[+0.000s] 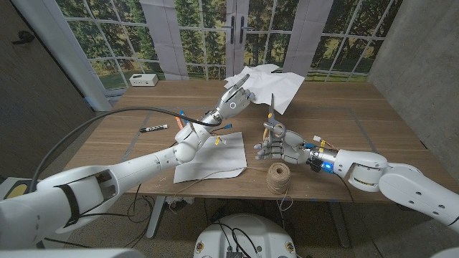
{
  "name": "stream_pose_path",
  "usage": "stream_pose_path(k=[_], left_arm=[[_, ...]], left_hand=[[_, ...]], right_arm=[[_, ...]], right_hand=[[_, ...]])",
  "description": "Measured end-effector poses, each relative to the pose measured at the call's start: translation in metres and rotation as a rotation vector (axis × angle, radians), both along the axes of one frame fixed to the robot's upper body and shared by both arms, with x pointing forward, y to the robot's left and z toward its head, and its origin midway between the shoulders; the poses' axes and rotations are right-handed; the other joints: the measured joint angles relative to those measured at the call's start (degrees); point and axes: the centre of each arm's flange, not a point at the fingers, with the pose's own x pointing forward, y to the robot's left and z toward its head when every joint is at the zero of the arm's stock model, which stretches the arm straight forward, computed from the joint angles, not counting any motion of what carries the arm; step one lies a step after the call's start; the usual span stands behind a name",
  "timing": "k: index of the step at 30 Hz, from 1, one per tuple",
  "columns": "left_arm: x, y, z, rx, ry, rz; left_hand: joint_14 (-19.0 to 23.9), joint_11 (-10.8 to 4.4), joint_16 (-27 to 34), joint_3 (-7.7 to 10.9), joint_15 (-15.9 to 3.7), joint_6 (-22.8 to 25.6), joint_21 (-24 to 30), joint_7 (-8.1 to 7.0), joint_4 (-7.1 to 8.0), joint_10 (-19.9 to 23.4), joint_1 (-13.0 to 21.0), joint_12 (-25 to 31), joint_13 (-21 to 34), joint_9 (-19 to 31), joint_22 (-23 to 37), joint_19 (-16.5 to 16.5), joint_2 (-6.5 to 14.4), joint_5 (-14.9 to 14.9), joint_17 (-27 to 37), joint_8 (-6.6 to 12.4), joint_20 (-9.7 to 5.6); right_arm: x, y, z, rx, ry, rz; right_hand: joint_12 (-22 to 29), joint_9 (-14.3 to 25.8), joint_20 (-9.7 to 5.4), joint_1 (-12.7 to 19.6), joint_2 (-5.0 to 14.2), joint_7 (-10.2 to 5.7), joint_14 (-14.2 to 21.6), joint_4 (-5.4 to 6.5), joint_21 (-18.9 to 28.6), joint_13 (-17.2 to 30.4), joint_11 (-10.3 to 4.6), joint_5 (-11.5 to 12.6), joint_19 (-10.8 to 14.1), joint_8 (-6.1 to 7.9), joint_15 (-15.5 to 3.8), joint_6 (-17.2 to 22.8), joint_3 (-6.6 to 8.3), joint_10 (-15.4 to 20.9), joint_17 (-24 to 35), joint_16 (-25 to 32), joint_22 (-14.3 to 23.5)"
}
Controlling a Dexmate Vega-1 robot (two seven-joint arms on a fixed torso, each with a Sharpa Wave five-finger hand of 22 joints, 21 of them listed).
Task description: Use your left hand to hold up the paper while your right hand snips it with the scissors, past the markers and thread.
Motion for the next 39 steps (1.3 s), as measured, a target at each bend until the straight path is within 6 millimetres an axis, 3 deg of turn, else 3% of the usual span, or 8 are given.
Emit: stream_pose_path(k=[5, 14, 18, 19, 24, 34, 35, 39], left_arm=[[0.001, 0.001, -0.001, 0.001, 0.0, -0.004], [0.0, 0.002, -0.001, -0.002, -0.001, -0.009], [-0.001, 0.003, -0.002, -0.005, -0.001, -0.015], [-0.001, 0.003, -0.002, -0.006, -0.002, -0.015], [-0.003, 0.006, -0.001, -0.013, -0.007, -0.027], [0.0, 0.01, -0.002, -0.022, -0.006, -0.041], [0.001, 0.01, -0.001, -0.022, -0.007, -0.041], [0.004, 0.012, 0.0, -0.025, -0.006, -0.046]], left_hand=[[0.0, 0.0, 0.0, 0.0, 0.0, 0.0, 0.0, 0.0, 0.0, 0.0, 0.0, 0.0, 0.0, 0.0, 0.0, 0.0, 0.0, -0.1, 0.0, 0.0, 0.0], [0.0, 0.0, 0.0, 0.0, 0.0, 0.0, 0.0, 0.0, 0.0, 0.0, 0.0, 0.0, -0.2, 0.0, 0.0, 0.0, 0.0, -0.2, -0.3, 0.0, 0.0], [0.0, 0.0, 0.0, 0.0, 0.0, 0.0, 0.0, 0.0, 0.0, 0.0, 0.0, 0.0, -0.3, 0.0, 0.0, 0.0, 0.0, 0.0, -0.3, 0.0, 0.0], [0.0, 0.0, 0.0, 0.0, 0.0, 0.0, 0.0, 0.0, 0.0, 0.0, 0.0, 0.0, -0.3, 0.0, 0.0, 0.0, 0.0, 0.0, -0.3, 0.0, 0.0], [0.0, 0.0, 0.0, 0.0, 0.0, 0.0, 0.0, 0.0, 0.0, 0.0, 0.0, 0.0, -0.3, 0.0, -0.3, 0.0, 0.0, 0.0, -0.3, 0.0, 0.0], [0.0, -0.09, 0.0, 0.0, 0.0, 0.0, 0.0, 0.0, 0.0, -0.1, 0.0, 0.5, -0.6, 0.0, -0.3, 0.0, 0.0, 0.0, -0.3, 0.0, 0.0], [0.0, -0.09, 0.0, 0.0, 0.0, 0.0, 0.0, 0.0, 0.0, -0.1, 0.0, 0.5, -0.6, 0.0, -0.3, 0.0, 0.0, 0.0, -0.3, 0.0, 0.0], [0.0, -0.09, 0.0, -0.01, 0.0, 0.0, 0.0, 0.0, 0.0, -0.1, 0.0, 0.6, -0.6, 0.0, -0.3, 0.0, 0.0, 0.0, -0.3, 0.0, 0.0]], right_arm=[[0.003, 0.001, -0.001, -0.007, 0.009, -0.006], [0.008, 0.003, -0.001, -0.007, 0.019, -0.008], [0.009, 0.004, 0.0, -0.005, 0.018, -0.005], [0.01, 0.004, 0.0, 0.0, 0.017, -0.004], [0.012, 0.005, 0.001, 0.021, 0.005, -0.009], [0.016, 0.007, -0.001, 0.048, 0.014, -0.054], [0.016, 0.008, -0.002, 0.051, 0.015, -0.059], [0.017, 0.009, -0.004, 0.061, 0.022, -0.073]], right_hand=[[1.0, -0.3, -1.49, 4.0, 0.55, -0.7, 1.3, -0.1, 1.1, 0.0, 0.6, -0.3, 1.4, 0.86, 0.52, 1.9, 4.06, 1.3, 0.8, 1.5, 0.2], [2.2, -0.5, -3.47, 6.5, -1.95, -1.31, 3.2, 1.34, 2.7, 1.1, 0.88, -1.4, 2.1, 2.43, 1.12, 4.1, 11.69, 3.0, 1.2, 2.0, 0.5], [3.1, -0.2, -3.87, 7.9, -3.35, -1.21, 3.5, 1.4, 3.5, 2.2, 0.89, -2.2, 1.9, 2.83, 1.42, 4.2, 12.21, 3.0, 1.2, 2.0, 0.8], [3.3, -0.1, -3.87, 8.1, -3.6, -1.08, 3.7, 1.42, 3.8, 2.5, 1.39, -2.4, 1.9, 2.99, 1.64, 4.3, 14.5, 3.5, 1.2, 2.0, 0.8], [4.9, 1.6, -3.94, 9.7, -5.13, 0.27, 4.7, 1.47, 5.1, 4.3, 1.9, -3.6, 2.4, 4.49, 2.65, 4.6, 14.75, 4.0, 0.8, 1.5, 1.1], [7.2, 4.6, -4.09, 11.3, -6.81, 2.66, 6.6, 0.34, 7.5, 7.3, 2.68, -2.9, 3.3, 4.49, 3.07, 7.0, 17.25, 4.9, 0.2, 0.3, 1.1], [7.6, 4.9, -4.55, 11.6, -7.05, 2.98, 9.4, 0.37, 8.1, 7.6, 2.69, -2.7, 4.1, 4.49, 0.92, 7.3, 17.28, 4.9, 0.4, 0.1, 1.1], [8.5, 6.2, -4.46, 11.9, -7.33, 3.16, 9.8, 0.32, 8.7, 9.0, 2.7, -1.9, 4.4, 4.49, 0.61, 7.5, 17.49, 4.9, 1.0, 0.0, 1.0]])
